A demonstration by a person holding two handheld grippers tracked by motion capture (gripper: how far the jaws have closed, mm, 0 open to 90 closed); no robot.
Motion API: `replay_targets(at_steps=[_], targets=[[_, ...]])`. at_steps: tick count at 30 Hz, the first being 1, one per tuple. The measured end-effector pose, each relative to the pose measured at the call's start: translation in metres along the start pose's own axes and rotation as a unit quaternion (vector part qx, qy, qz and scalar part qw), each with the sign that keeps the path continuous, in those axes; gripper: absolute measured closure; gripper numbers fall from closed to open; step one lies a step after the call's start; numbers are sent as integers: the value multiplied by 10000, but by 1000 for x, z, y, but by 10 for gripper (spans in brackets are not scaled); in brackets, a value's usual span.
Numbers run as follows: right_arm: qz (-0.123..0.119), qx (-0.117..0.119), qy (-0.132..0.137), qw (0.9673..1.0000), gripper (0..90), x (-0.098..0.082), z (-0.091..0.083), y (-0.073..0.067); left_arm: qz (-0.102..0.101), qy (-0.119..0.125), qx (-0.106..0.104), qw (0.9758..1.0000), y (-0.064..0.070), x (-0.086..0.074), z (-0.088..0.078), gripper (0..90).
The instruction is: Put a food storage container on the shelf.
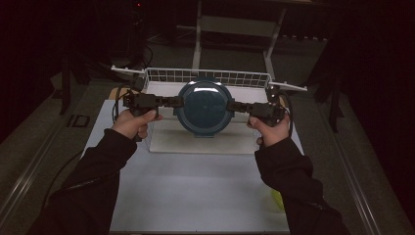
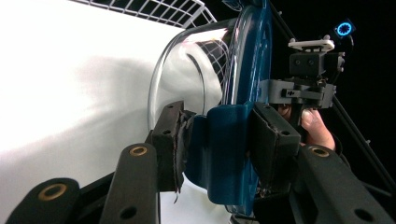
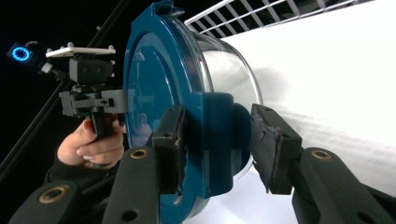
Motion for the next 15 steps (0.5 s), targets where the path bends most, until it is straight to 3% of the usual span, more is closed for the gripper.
replay_targets(at_steps=[4,9,15], targets=[[135,-28,93,9999,570,10,0,8,-99,97,-105,9998,-3,8,5,574],[399,-48,126,9991,566,20,2,15,-440,216,-213,9986,-12,17,12,570],[704,-106,63,9974,557,25,6,22,-733,178,-261,9968,-21,22,17,563]])
Point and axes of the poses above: each handheld gripper's, and its own axes: z roughly forward along the jaws, x roughly out of its top, y roughly to its right, the point moved 10 cm from there along z, roughly forward along the jaws, and after that the axes turned 6 degrees about x, right-handed, at the moved point
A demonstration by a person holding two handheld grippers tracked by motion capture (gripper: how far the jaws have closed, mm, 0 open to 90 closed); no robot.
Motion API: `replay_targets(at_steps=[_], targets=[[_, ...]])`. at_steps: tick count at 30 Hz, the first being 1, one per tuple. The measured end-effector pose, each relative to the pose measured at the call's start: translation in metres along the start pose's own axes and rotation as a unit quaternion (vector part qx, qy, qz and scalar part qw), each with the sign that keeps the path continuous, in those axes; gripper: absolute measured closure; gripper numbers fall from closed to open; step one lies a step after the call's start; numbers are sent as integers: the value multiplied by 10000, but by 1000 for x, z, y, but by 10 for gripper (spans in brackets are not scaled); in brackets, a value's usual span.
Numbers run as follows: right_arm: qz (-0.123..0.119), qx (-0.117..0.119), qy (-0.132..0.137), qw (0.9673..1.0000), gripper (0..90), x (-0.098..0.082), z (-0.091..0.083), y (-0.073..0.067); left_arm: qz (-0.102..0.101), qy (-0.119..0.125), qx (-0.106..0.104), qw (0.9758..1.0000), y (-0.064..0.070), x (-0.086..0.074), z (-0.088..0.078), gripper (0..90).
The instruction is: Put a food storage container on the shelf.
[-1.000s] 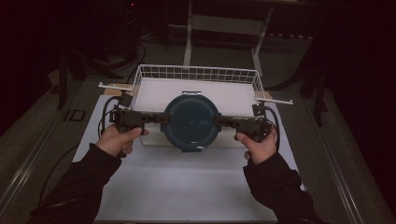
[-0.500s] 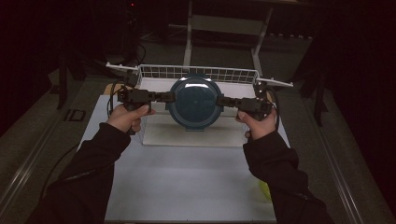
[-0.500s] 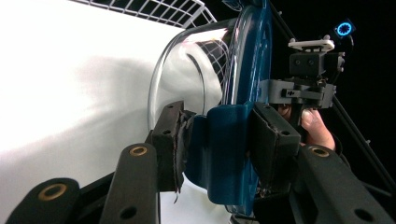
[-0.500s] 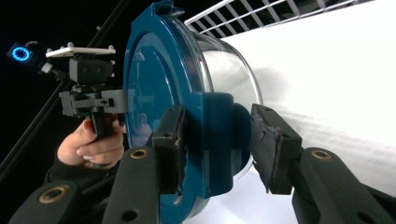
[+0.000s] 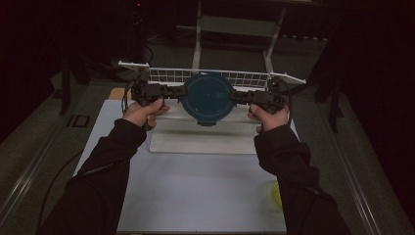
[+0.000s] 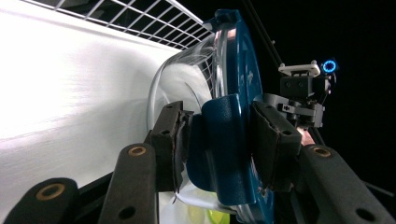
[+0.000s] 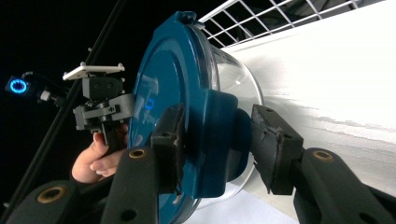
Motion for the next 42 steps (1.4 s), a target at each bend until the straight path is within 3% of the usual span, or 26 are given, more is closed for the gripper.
replay_targets(at_steps=[7,11,13,14,18,19,21,23,24,25,28,29,30,31,32,34,35,36,40,41,42], targets=[[267,-146,-121,9995,542,3,4,8,-204,-28,53,9998,-6,4,5,542],[215,-284,-78,9993,546,6,6,12,-269,-40,61,9996,-12,4,8,523],[195,-295,-92,9993,548,6,6,12,-210,-27,114,9997,-11,4,7,517],[171,-313,-79,9993,549,7,6,12,-10,10,297,9996,-10,4,7,508],[-131,-526,-92,9985,528,8,6,9,325,140,586,9977,-7,7,2,433],[-131,-526,-92,9985,528,8,6,9,325,140,586,9977,-7,7,2,411],[-337,-614,-50,9975,521,10,3,5,366,405,625,9965,-6,12,-6,395],[-390,-680,-20,9969,521,11,1,4,445,451,585,9963,-4,12,-8,382],[-474,-725,-16,9962,517,12,-1,1,672,485,688,9942,-1,9,-12,365],[-548,-771,-23,9955,516,12,-3,-1,672,485,688,9942,-1,9,-12,363],[-781,-861,20,9932,517,12,-9,-8,1004,620,759,9901,6,1,-20,327],[-863,-890,66,9923,518,12,-11,-11,1004,620,759,9901,6,1,-20,312],[-934,-916,84,9914,520,11,-13,-14,1286,725,781,9860,11,-4,-24,291],[-1026,-952,88,9901,521,10,-15,-17,1286,725,781,9860,11,-4,-24,272],[-1026,-952,88,9901,521,10,-15,-17,1459,754,797,9832,14,-7,-26,272],[-1219,-943,99,9880,527,4,-20,-27,1759,803,821,9777,21,-17,-28,156],[-1284,-955,90,9871,529,2,-21,-29,1759,803,821,9777,21,-17,-28,122],[-1331,-921,100,9868,532,0,-22,-33,1923,779,946,9737,22,-24,-29,121],[-1500,-762,31,9857,534,-14,-23,-46,2195,763,947,9680,27,-38,-31,19],[-1500,-762,31,9857,534,-14,-23,-46,2195,763,947,9680,27,-38,-31,17],[-1598,-666,-47,9849,535,-24,-22,-52,2318,767,959,9650,28,-45,-32,17]])
Point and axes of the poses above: each handheld gripper's, and its own axes: z roughly forward along the jaws, x roughly out of its top, y roughly to its right, the point moved 10 cm from there along z, roughly forward along the jaws, and after that the axes turned 6 degrees about x, right-handed, at the moved point
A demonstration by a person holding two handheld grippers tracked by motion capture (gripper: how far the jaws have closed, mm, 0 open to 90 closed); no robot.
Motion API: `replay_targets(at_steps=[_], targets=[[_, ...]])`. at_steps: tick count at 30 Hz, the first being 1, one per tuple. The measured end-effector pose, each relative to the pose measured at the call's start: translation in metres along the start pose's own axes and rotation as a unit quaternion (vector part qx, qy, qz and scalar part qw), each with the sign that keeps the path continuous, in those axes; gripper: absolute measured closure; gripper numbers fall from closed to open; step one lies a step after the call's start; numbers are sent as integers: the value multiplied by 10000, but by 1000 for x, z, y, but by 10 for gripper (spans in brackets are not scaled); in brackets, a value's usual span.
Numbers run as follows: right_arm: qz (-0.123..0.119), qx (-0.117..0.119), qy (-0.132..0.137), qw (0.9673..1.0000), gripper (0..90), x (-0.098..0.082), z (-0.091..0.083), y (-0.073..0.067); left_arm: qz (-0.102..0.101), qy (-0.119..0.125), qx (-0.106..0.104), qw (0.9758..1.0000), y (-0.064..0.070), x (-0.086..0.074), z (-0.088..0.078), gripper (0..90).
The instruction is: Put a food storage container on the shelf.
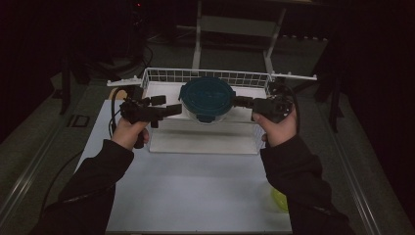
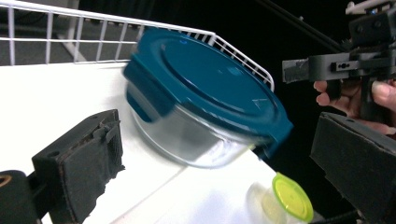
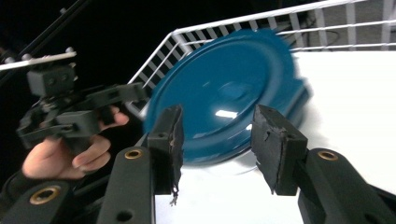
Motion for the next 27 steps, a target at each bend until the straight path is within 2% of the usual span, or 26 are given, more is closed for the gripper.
replay_targets(at_steps=[1,2,5,7,11,14,18,25,27], targets=[[-10,42,-22,10000,535,-3,0,-3,0,0,0,10000,0,0,0,17],[-10,42,-22,10000,535,-3,0,-3,64,18,24,10000,1,-3,-1,17],[-100,212,-120,9997,539,-18,2,-15,303,1,52,9995,8,-19,-6,10],[-158,232,-180,9994,540,-25,4,-19,409,-4,54,9991,12,-26,-8,10],[-173,322,-259,9990,546,-36,9,-26,511,-27,7,9987,18,-40,-12,1],[-275,331,-337,9985,550,-45,13,-31,651,-107,28,9978,20,-51,-13,1],[-364,361,-432,9978,566,-53,20,-37,698,-154,30,9974,22,-65,-16,0],[-474,312,-567,9968,692,-63,31,-42,877,-235,103,9958,23,-90,-20,0],[-541,239,-617,9963,756,-66,35,-42,890,-286,127,9955,23,-98,-21,0]])
Point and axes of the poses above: each handheld gripper's, and its own axes: z roughly forward along the jaws, x roughly out of its top, y roughly to its right, the point moved 10 cm from there along z, roughly forward along the jaws, and after that the axes turned 6 degrees about x, right-handed, at the moved point
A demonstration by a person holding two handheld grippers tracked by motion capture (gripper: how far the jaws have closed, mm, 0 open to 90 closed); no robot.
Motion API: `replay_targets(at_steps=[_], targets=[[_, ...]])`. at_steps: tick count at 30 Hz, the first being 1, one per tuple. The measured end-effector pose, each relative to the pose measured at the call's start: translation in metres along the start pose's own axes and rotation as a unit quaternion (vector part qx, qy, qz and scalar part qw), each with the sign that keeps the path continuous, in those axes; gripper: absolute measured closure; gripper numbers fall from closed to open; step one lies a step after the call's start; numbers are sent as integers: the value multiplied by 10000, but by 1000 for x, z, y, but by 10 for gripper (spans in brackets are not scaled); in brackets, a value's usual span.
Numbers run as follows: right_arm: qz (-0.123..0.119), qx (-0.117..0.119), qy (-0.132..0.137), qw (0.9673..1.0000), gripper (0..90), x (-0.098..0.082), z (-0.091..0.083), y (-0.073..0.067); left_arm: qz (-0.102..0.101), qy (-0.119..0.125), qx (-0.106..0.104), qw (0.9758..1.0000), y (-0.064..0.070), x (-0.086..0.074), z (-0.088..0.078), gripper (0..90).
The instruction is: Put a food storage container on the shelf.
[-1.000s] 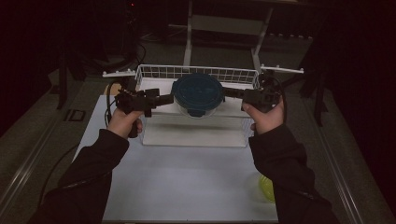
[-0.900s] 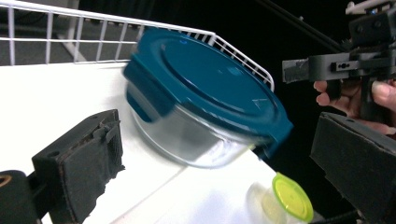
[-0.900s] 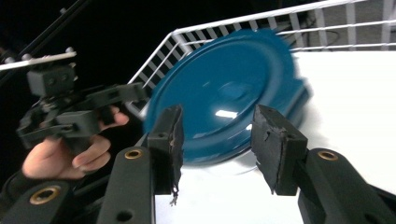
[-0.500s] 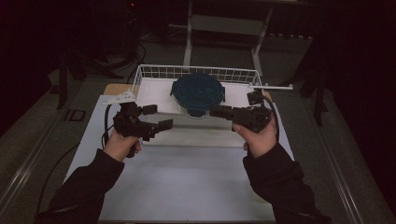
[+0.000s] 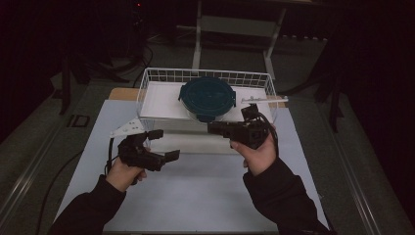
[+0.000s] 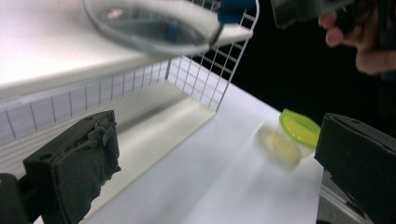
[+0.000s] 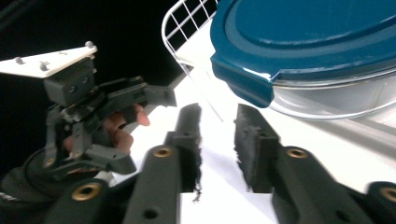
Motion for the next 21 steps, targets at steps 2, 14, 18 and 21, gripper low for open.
replay_targets(at_steps=[2,14,18,21], targets=[[-43,-64,-51,10000,821,-2,4,1,-26,-22,-1,10000,1,-8,-1,0],[70,-228,-37,9997,898,-2,14,16,72,-222,61,9997,13,-57,0,0],[141,-272,-65,9995,898,1,18,20,-60,-212,66,9997,15,-74,1,0],[181,-286,-49,9994,898,2,21,22,-108,-214,98,9997,16,-86,1,0]])
Point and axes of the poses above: each handheld gripper's, and its own axes: z roughly forward along the jaws, x roughly out of its top, y roughly to its right, the point moved 10 cm from there along z, roughly forward along the jaws, and after that the axes turned 6 degrees about x, right-handed, at the moved point
